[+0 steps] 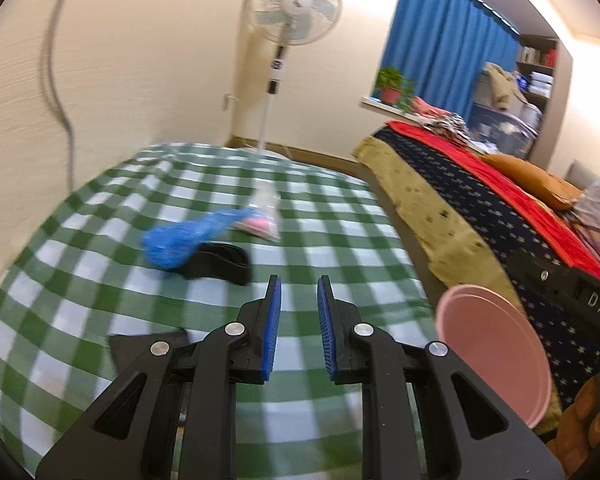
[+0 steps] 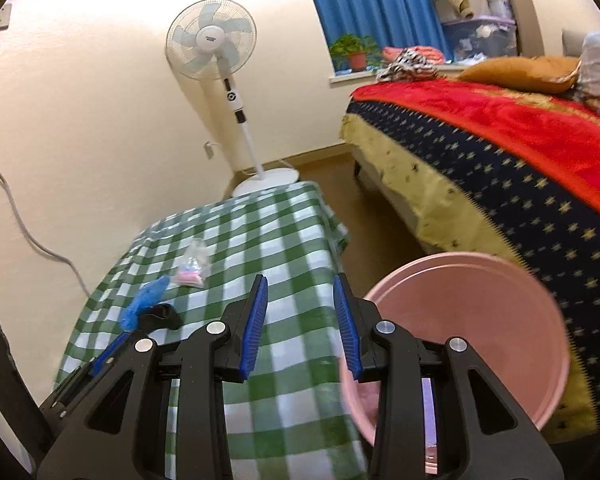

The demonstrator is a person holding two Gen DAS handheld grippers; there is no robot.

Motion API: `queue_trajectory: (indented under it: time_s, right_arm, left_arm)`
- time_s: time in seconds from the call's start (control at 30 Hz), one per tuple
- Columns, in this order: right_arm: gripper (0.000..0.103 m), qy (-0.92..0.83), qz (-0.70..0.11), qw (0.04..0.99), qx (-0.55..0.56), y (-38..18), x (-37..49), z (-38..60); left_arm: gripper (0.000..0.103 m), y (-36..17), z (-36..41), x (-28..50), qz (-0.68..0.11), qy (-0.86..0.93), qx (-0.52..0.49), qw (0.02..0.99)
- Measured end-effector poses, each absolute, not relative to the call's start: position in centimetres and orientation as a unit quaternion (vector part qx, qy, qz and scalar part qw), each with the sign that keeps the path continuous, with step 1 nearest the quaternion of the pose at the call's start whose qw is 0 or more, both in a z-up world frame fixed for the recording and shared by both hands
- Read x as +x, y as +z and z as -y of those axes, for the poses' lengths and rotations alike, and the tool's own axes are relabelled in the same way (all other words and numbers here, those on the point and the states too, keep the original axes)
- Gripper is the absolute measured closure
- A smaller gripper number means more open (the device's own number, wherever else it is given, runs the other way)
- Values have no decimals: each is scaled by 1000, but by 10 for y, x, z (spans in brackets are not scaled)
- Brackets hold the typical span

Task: Collect trash
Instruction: 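Grasp the blue plastic bag with the left tool while the right tool grasps the clear plastic bag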

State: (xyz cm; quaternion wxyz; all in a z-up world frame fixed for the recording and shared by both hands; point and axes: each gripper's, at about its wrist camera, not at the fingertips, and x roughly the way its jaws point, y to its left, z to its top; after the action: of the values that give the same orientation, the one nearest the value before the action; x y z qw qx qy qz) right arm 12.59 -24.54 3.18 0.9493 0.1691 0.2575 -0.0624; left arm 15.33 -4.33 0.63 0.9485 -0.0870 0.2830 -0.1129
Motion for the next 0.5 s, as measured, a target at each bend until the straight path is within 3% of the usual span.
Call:
queue_trajectory:
  time_s: [0.5]
  right_arm:
    - [71, 11, -276, 941, 194, 1, 174, 217]
  left_arm:
    - [83, -3, 6, 184, -278, -48, -67, 957]
